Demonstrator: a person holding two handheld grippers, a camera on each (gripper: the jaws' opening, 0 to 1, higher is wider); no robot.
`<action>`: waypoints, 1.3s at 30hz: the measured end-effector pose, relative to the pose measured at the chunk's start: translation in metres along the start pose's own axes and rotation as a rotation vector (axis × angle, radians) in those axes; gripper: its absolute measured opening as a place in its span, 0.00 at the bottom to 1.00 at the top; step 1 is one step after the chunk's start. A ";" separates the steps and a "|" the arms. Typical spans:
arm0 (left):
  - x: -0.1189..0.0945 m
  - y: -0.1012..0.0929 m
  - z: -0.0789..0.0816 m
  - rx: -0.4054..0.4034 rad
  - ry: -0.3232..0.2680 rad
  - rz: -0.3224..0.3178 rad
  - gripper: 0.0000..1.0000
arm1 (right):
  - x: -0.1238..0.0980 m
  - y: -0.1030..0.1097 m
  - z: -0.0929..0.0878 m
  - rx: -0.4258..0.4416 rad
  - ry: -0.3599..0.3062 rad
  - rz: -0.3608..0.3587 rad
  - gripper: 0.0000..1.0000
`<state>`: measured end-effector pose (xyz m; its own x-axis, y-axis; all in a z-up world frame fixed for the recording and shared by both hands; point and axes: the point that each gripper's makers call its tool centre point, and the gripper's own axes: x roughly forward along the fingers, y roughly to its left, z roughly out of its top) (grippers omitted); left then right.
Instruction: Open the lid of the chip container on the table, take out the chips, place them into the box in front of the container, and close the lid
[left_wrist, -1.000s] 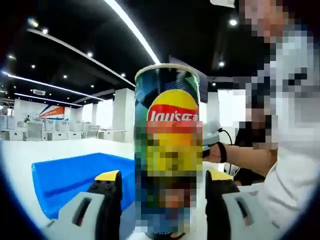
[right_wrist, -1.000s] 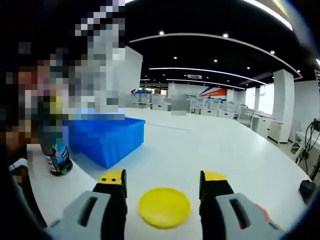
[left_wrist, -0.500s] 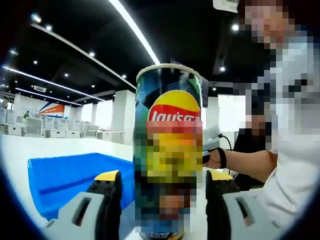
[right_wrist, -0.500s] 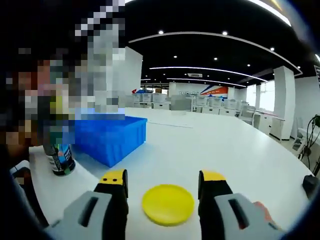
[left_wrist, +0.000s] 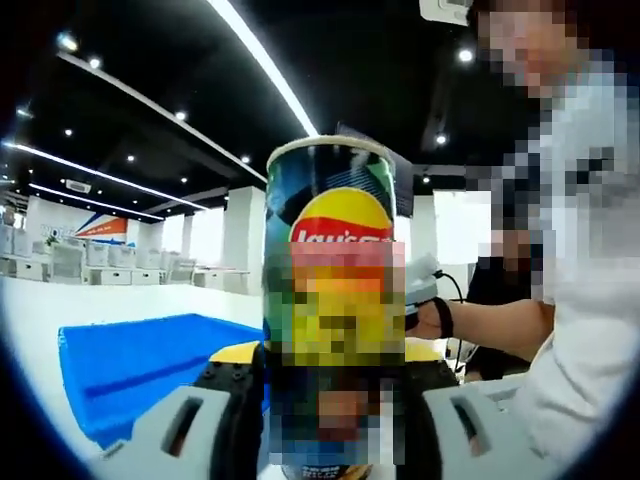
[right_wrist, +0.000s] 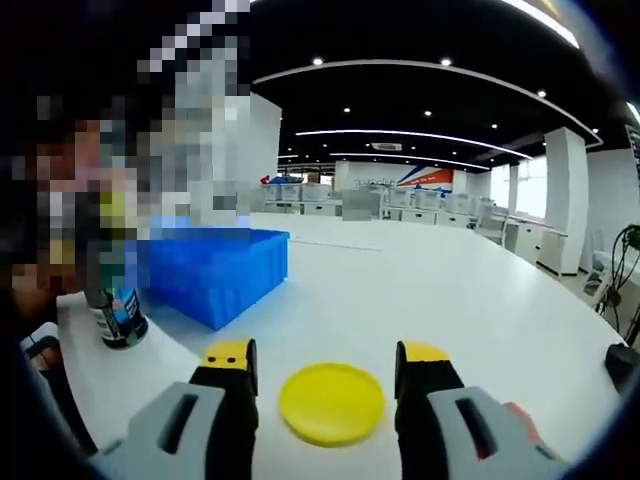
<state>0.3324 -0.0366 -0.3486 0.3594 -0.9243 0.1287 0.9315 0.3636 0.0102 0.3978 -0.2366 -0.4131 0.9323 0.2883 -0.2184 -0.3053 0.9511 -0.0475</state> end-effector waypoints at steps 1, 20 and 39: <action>0.000 -0.002 -0.001 -0.014 0.003 -0.004 0.49 | -0.001 0.000 0.000 0.003 -0.001 -0.001 0.54; -0.001 0.002 0.000 -0.015 -0.004 0.032 0.47 | -0.006 0.007 0.003 0.012 0.000 -0.003 0.50; -0.006 0.003 0.003 0.037 -0.009 0.058 0.46 | -0.003 0.007 0.012 0.025 -0.039 0.032 0.49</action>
<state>0.3329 -0.0292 -0.3465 0.4123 -0.9003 0.1395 0.9062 0.4211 0.0389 0.3949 -0.2300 -0.4011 0.9292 0.3221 -0.1811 -0.3304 0.9437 -0.0168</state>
